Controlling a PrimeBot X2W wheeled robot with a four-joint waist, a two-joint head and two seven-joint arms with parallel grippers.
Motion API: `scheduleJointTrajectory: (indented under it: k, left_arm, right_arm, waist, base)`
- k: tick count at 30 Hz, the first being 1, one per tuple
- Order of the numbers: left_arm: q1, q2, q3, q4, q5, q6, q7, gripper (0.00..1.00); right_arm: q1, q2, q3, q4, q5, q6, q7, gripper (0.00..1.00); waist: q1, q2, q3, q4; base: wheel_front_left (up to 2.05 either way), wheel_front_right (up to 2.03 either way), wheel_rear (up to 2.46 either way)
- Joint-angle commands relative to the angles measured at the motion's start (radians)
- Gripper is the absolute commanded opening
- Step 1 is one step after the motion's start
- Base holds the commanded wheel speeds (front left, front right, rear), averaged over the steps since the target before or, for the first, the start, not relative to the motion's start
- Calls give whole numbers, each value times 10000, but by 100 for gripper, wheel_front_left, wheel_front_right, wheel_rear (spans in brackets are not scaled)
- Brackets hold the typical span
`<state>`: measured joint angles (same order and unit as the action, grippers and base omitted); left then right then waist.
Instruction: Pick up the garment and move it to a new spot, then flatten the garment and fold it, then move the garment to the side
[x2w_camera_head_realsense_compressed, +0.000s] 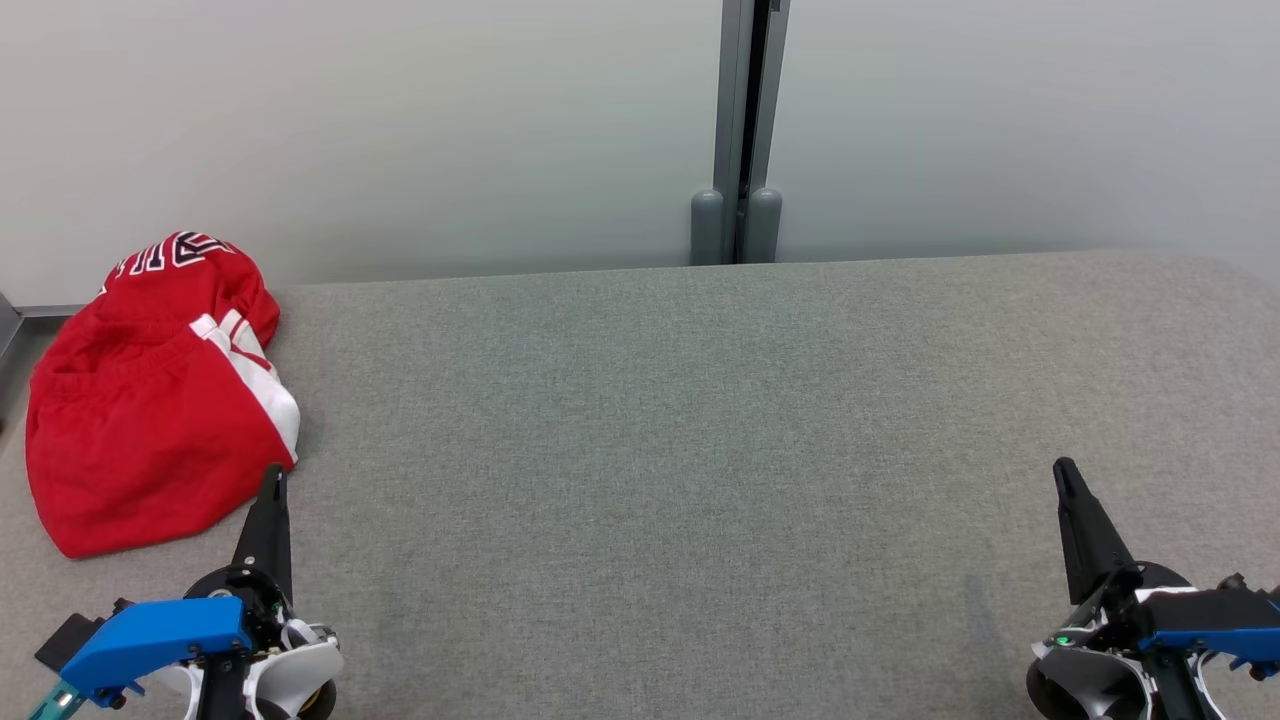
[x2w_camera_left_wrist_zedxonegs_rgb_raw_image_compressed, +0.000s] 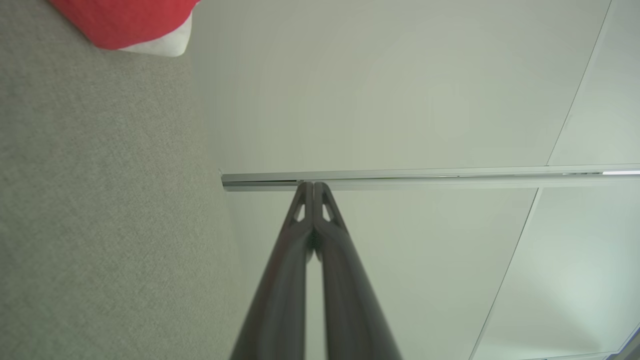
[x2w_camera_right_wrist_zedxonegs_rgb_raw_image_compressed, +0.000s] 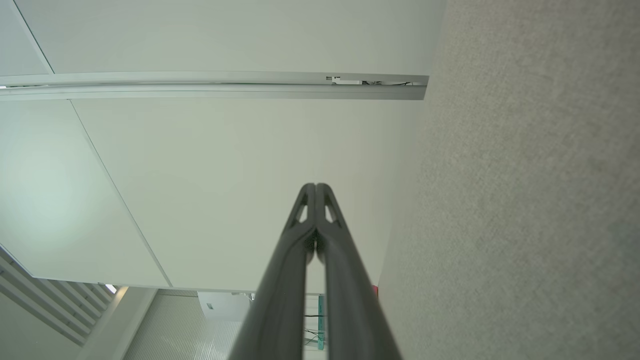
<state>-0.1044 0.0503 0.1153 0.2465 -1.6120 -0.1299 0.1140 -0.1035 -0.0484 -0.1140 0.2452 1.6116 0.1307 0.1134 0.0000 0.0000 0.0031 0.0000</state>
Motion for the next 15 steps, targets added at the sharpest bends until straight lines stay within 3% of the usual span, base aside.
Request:
scheduleJointTrajectory:
  k: [1, 15]
  left_arm:
    - [-106, -19, 3, -40, -20, -41, 25, 0]
    - [-106, -19, 3, -40, -20, -41, 25, 0]
  right_arm:
    - [-95, -37, -16, -36, 27, 0, 38, 0]
    - [-95, -37, -16, -36, 27, 0, 38, 0]
  waist:
    - [0, 0, 0, 0]
    - [0, 0, 0, 0]
  base:
    - [0, 0, 0]
    - [0, 0, 0]
